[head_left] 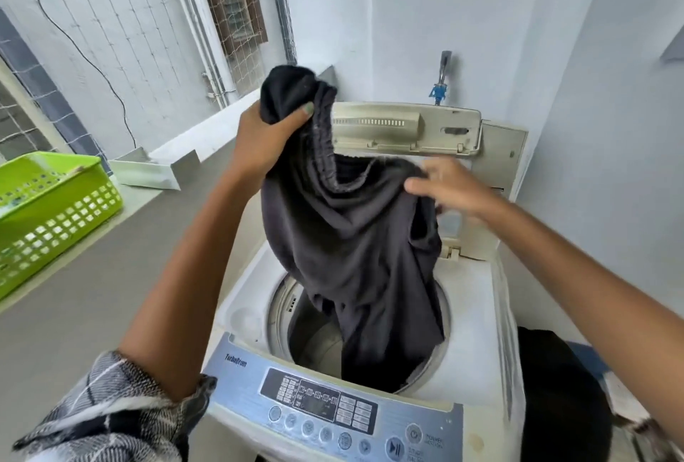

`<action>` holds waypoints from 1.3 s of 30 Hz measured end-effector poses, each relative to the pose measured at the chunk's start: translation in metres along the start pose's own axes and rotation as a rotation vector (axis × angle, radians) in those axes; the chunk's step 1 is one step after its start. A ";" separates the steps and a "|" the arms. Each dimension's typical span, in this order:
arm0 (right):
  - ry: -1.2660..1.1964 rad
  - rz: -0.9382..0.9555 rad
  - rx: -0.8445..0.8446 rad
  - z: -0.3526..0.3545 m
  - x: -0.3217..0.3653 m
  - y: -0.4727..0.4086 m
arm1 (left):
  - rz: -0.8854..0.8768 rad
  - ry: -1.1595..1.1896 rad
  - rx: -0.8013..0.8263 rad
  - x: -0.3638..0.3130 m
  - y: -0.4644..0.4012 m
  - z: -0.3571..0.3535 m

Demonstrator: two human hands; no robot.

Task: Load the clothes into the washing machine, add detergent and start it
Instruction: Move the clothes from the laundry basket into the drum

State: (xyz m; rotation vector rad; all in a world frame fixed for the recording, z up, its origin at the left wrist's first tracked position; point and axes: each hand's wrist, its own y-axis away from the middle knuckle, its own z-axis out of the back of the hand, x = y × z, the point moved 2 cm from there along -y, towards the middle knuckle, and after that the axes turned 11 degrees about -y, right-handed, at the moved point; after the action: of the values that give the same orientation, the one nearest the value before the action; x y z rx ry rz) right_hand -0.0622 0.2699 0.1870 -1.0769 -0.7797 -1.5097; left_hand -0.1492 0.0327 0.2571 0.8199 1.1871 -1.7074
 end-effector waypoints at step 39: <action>-0.028 -0.311 -0.068 -0.044 -0.170 0.046 | 0.606 -0.149 0.666 0.203 0.162 -0.177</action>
State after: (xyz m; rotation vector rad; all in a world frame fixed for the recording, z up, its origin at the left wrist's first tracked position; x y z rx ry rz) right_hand -0.0245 0.2856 0.0102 -1.0643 -0.9547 -1.7967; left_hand -0.0756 0.1159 -0.0369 1.2628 0.1917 -1.5945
